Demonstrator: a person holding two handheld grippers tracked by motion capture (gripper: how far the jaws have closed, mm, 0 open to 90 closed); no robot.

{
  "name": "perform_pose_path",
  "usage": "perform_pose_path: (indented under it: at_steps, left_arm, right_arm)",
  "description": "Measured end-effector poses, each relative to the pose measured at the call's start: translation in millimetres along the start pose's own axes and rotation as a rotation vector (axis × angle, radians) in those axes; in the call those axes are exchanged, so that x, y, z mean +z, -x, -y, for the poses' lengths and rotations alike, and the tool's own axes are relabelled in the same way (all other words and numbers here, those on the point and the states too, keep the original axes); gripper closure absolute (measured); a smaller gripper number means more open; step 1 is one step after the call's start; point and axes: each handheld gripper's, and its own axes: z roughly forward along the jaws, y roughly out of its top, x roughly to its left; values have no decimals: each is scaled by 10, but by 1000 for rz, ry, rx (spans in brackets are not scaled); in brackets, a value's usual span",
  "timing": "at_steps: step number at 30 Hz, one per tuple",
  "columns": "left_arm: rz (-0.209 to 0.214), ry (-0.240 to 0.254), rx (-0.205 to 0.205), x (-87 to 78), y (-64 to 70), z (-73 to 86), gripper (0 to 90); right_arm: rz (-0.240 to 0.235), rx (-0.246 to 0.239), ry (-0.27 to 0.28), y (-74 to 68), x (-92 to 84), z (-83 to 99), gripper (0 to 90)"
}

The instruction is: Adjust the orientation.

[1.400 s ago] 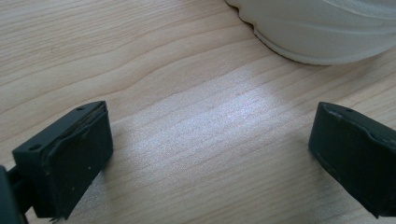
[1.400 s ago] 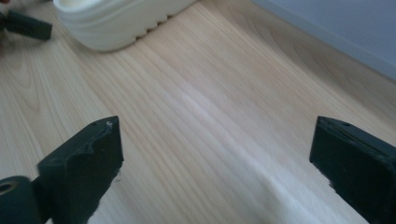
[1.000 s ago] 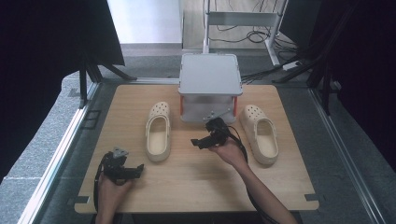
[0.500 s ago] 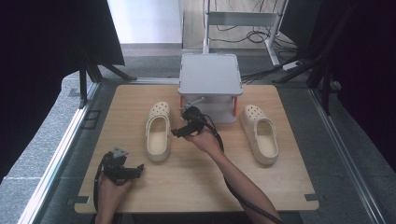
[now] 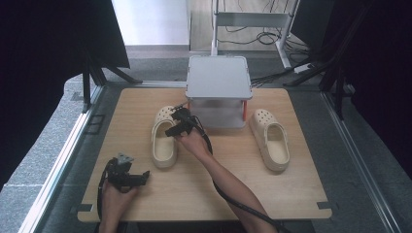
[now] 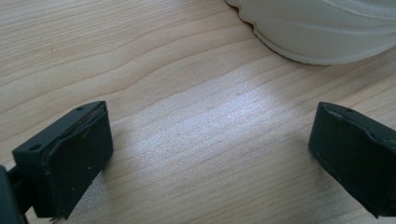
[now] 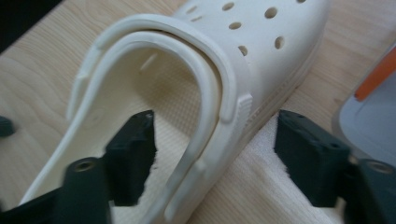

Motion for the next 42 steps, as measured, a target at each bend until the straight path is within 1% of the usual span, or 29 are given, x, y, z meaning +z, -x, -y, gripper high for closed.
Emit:
perform_pose_path:
  at_steps: [1,2,4,5,7,8,9,11,12,13,14,16,18,19,21,24,27,33,34,35,37,39,42]
  left_arm:
    - [0,0,0,0,0,0,0]
    - [-1,1,1,1,1,1,0]
    - [0,1,1,0,1,1,0]
    - [0,1,1,0,1,1,0]
    - [0,1,1,0,1,1,0]
    - [0,1,1,0,1,1,0]
    - [1,0,1,0,1,0,0]
    - [0,0,1,0,1,0,0]
    - [1,0,-1,0,2,1,0]
    - [1,0,0,0,1,1,0]
    - [1,0,1,0,1,0,0]
    - [1,0,2,1,1,-1,0]
    - [0,-3,6,-1,0,-2,0]
    - [1,-4,5,-2,-1,-2,0]
    - [2,-1,1,0,2,-1,0]
    - [2,-4,4,-1,0,-2,0]
    - [0,-4,5,-2,0,-2,0]
    - [1,-4,6,-1,0,-2,0]
    - [0,-3,5,-1,1,-2,0]
    - [0,-3,7,-1,-1,-2,0]
    - [0,-3,7,-1,-1,-2,0]
    - [1,-4,7,-1,-1,-3,0]
    - [1,-5,7,-2,-2,-3,0]
  right_arm:
    - [5,1,-10,0,26,-11,330]
    - [25,11,-26,0,69,-30,372]
    - [20,18,-38,9,95,-44,481]
    - [17,15,-43,17,99,-47,492]
    - [4,21,-52,31,87,-52,539]
    - [6,17,-61,31,74,-54,580]
    - [16,14,-69,26,56,-58,630]
    - [58,-14,-79,22,15,-70,724]
    - [46,-9,-82,42,-5,-72,753]
    - [42,-5,-81,54,-15,-72,760]
    - [38,-10,-84,64,-31,-74,764]
    - [45,-37,-94,50,-70,-77,766]
    - [38,-51,-98,27,-123,-80,766]
    - [28,-58,-97,15,-155,-82,764]
    - [4,-85,-102,-14,-232,-83,762]
    - [-37,-117,-97,-47,-380,-59,763]
    - [-72,-129,-84,-69,-557,-4,764]
    - [-104,-170,-71,-126,-889,190,760]
    - [-115,-177,-68,-128,-953,242,761]
    - [-123,-171,-70,-136,-1008,282,761]
    - [-133,-185,-65,-138,-1105,374,762]
    - [-144,-184,-59,-139,-1210,490,762]
    - [-152,-182,-45,-123,-1321,643,762]
